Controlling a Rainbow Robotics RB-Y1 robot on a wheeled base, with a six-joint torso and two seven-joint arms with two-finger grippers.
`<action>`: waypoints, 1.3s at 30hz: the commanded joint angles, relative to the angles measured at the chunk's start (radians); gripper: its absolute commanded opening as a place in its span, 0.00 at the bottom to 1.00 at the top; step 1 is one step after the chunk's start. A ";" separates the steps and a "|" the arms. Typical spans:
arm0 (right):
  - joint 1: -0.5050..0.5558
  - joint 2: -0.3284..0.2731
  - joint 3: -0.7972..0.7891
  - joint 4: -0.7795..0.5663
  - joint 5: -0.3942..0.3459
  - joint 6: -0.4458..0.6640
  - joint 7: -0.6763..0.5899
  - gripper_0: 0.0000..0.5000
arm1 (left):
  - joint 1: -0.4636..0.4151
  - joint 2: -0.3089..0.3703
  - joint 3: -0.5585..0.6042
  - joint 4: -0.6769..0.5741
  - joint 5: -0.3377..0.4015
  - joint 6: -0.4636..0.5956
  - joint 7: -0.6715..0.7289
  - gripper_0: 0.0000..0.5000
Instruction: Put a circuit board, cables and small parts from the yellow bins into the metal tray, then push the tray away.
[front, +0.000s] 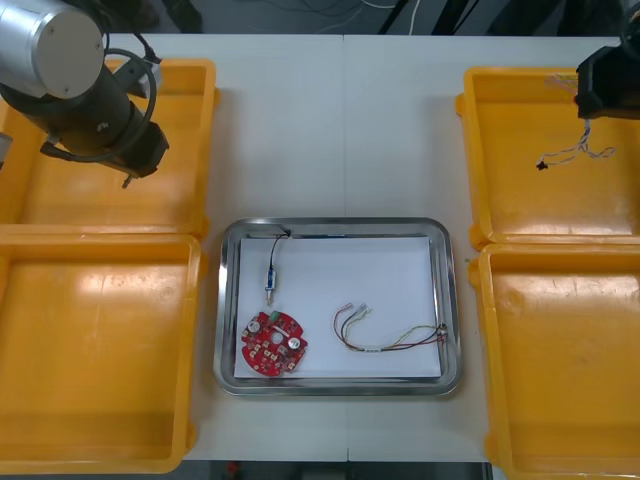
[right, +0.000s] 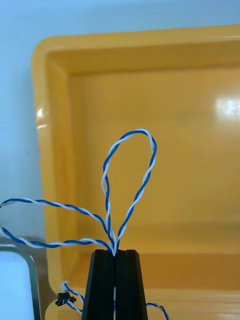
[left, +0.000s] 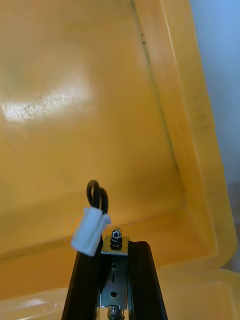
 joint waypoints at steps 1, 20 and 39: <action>0.065 -0.038 0.118 -0.118 -0.067 0.003 0.080 0.00 | 0.014 0.000 0.037 -0.069 -0.002 0.053 0.085 0.00; 0.083 -0.061 0.408 -0.332 -0.227 0.003 0.270 0.00 | 0.020 -0.078 0.066 -0.090 -0.047 0.054 0.168 0.00; 0.000 0.053 0.753 -0.309 -0.089 0.003 0.469 0.00 | 0.020 -0.081 0.078 -0.090 -0.048 0.059 0.200 0.00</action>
